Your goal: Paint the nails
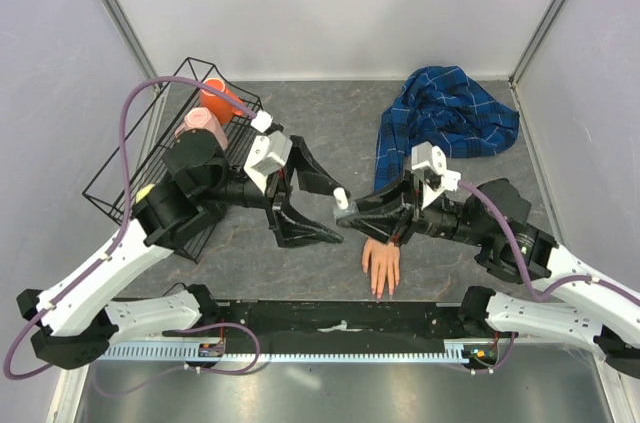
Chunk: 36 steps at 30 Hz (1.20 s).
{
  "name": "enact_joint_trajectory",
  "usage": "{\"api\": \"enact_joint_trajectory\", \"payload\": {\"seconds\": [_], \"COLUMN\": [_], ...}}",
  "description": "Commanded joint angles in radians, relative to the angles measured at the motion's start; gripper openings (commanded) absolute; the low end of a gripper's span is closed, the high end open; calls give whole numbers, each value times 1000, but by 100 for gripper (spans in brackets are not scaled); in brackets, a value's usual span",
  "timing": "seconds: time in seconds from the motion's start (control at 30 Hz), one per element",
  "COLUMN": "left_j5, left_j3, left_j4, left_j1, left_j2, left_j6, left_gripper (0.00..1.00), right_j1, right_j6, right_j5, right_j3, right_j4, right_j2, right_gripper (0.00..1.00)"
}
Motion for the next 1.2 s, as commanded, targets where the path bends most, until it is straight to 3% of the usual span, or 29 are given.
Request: {"api": "enact_joint_trajectory", "payload": {"seconds": [0.0, 0.23, 0.37, 0.47, 0.73, 0.8, 1.03, 1.17], "left_j5": [-312, -702, -814, -816, -771, -784, -778, -752], "left_j3": [95, 204, 264, 313, 428, 425, 413, 391], "left_j4": [-203, -324, -347, -352, -367, -370, -370, -372], "left_j1": [13, 13, 13, 15, 13, 13, 12, 12], "left_j2": [-51, -45, -5, 55, 187, 198, 210, 211], "left_j6": [40, -98, -243, -294, -294, -294, -280, -288], "left_gripper": [87, 87, 72, 63, 56, 51, 50, 42], "right_j1": [-5, -5, -5, -5, -5, -5, -5, -5], "right_j6": [-59, -182, -217, -234, -248, -247, -248, -248], "right_j5": [256, 418, 441, 482, 516, 516, 518, 519], "right_j3": [90, 185, 205, 222, 256, 261, 261, 261], "right_j4": [-10, -126, -132, -130, -135, -135, -139, -139], "right_j2": [43, 107, 136, 159, 198, 198, 202, 204], "right_gripper": [0, 0, 0, 0, 0, 0, 0, 0]}}
